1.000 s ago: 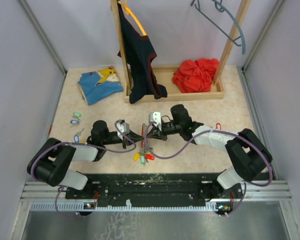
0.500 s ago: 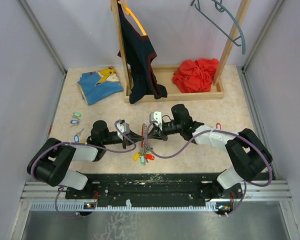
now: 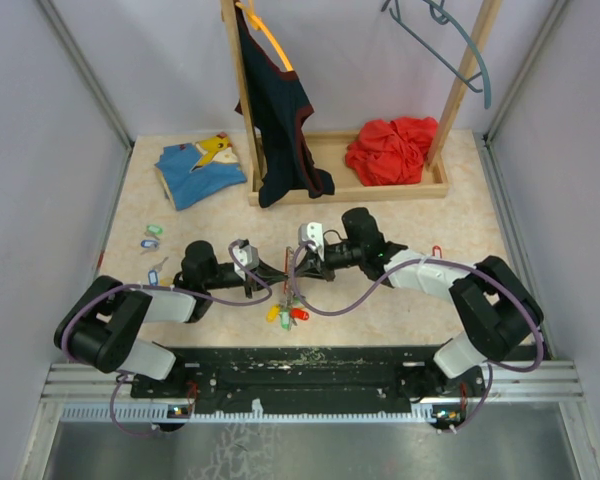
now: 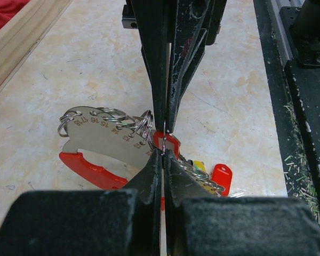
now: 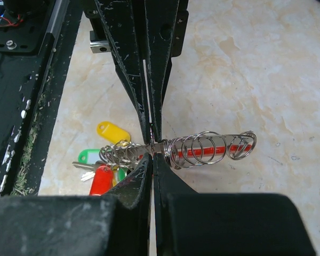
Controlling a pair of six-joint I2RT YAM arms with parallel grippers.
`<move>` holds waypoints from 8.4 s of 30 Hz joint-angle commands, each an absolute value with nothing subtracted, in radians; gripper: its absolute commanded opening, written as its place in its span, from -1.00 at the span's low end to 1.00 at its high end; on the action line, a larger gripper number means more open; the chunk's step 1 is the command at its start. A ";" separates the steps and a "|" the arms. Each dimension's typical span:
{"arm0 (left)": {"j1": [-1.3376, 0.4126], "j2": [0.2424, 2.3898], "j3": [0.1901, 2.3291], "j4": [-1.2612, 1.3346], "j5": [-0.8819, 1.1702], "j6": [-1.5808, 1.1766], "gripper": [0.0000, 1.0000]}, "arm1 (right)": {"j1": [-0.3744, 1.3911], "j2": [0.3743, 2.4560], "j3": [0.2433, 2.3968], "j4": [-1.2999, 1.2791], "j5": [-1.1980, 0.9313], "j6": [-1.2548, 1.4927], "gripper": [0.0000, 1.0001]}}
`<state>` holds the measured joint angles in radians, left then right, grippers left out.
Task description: Put the keys on the keyring
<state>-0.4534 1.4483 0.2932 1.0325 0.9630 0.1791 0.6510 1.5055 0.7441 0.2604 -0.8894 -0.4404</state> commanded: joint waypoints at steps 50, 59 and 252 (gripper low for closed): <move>-0.454 1.458 0.284 1.161 1.039 0.132 -1.00 | 0.695 1.540 0.822 0.331 -0.953 -0.417 -1.00; -0.455 1.453 0.281 1.167 1.033 0.121 -1.00 | 0.706 1.547 0.835 0.301 -0.958 -0.443 -1.00; -0.421 1.409 0.273 1.120 0.914 0.041 -1.00 | 0.692 1.459 0.807 0.330 -0.590 0.145 -0.07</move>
<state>-0.4236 1.4193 0.2508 1.0771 0.9009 0.0418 0.6804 1.4590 0.8108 0.2203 -0.5434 0.1040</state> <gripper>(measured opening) 0.006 0.458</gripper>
